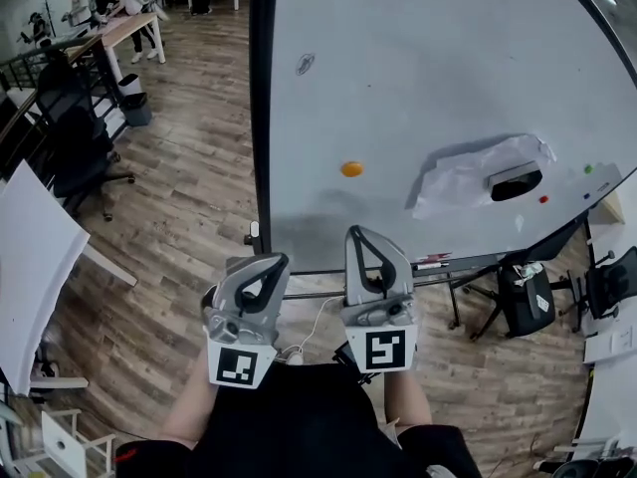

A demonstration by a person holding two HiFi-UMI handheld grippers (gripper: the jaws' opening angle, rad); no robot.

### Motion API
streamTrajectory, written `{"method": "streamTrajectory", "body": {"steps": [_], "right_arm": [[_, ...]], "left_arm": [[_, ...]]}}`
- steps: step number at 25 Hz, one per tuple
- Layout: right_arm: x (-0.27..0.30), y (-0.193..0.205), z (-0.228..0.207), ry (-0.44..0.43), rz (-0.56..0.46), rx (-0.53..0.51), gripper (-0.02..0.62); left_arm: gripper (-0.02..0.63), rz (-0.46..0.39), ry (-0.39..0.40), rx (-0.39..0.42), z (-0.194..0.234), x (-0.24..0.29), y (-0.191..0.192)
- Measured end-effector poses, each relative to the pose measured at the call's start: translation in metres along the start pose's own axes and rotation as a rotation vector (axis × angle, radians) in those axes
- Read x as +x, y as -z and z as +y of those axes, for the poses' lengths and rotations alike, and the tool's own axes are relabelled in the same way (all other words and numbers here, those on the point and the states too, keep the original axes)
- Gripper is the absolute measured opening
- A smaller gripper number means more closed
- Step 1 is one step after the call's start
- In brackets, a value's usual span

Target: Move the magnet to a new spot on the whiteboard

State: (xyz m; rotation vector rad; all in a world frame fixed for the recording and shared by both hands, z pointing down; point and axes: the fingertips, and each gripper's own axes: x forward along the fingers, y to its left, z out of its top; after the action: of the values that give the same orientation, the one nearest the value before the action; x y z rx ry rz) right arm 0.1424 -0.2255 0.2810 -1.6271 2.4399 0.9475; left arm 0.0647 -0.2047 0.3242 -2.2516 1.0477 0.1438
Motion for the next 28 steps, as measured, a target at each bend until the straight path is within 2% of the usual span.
{"method": "streamTrajectory", "body": {"steps": [9,14,25,26,28], "right_arm": [[0.03,0.0,-0.019,-0.007,-0.04,-0.012,0.002],[0.042,0.008,-0.026,0.002,-0.03,-0.004,0.002],[0.054,0.008,-0.03,0.029,-0.059,-0.018,0.006],[0.055,0.008,-0.031,0.031,-0.063,-0.016,0.012],[0.056,0.008,-0.032,0.032,-0.066,-0.008,0.063]], "left_arm": [[0.002,0.01,-0.05,0.033,0.007,0.014,0.0],[0.002,0.02,-0.064,0.043,0.008,0.017,0.004],[0.002,0.046,-0.104,0.041,0.014,0.015,0.013],[0.002,0.046,-0.104,0.041,0.014,0.016,0.014],[0.002,0.049,-0.104,0.04,0.013,0.016,0.015]]}}
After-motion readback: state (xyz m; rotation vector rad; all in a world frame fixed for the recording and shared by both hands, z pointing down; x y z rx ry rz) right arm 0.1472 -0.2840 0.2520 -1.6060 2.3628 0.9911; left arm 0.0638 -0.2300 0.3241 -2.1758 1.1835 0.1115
